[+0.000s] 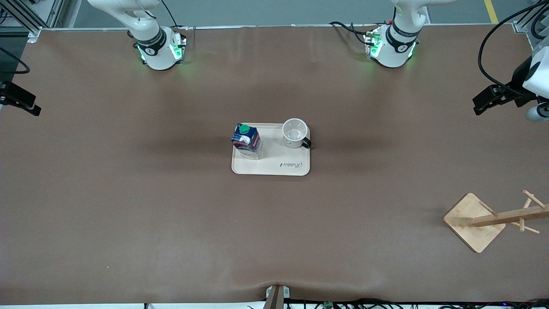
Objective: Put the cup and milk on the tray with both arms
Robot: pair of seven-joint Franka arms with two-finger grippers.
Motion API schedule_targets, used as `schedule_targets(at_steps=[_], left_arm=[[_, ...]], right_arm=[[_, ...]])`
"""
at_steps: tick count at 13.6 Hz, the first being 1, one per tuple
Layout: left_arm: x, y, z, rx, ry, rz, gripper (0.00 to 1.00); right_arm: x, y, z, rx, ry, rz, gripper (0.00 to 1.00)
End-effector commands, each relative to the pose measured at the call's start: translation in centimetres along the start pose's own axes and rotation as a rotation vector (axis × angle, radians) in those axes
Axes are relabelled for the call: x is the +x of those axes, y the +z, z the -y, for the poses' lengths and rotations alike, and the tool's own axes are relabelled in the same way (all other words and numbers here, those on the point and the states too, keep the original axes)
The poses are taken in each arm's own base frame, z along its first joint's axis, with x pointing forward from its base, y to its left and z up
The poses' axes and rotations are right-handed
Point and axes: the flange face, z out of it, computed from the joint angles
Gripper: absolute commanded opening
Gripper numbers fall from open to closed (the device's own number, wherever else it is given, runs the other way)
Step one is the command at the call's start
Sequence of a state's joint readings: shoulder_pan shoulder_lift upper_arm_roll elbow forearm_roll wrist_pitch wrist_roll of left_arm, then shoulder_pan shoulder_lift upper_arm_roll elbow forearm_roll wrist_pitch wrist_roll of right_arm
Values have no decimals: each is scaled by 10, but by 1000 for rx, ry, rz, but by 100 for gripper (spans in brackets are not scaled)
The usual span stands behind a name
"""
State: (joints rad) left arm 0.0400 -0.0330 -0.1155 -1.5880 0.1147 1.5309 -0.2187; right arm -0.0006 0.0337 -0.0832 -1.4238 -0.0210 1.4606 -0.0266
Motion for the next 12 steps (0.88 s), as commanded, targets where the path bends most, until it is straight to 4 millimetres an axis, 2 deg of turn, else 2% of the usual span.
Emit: schedule_targets(at_steps=[1,4,9,12], left_arm=[[-7,-6,-4,-13,18,12,100],[-12,-7,-10,-106,16,38,100],[-22,-15,-32,-113,60,25,100],[-22,-20,-32,-119,64,5,100]], right_arm=[[-3,-5,-2,12,-2,1,100],[-3,-6,-2,12,0,-2,100],[-3,-6,1,14,-5,0,100],[-3,-5,0,14,-2,1,100]])
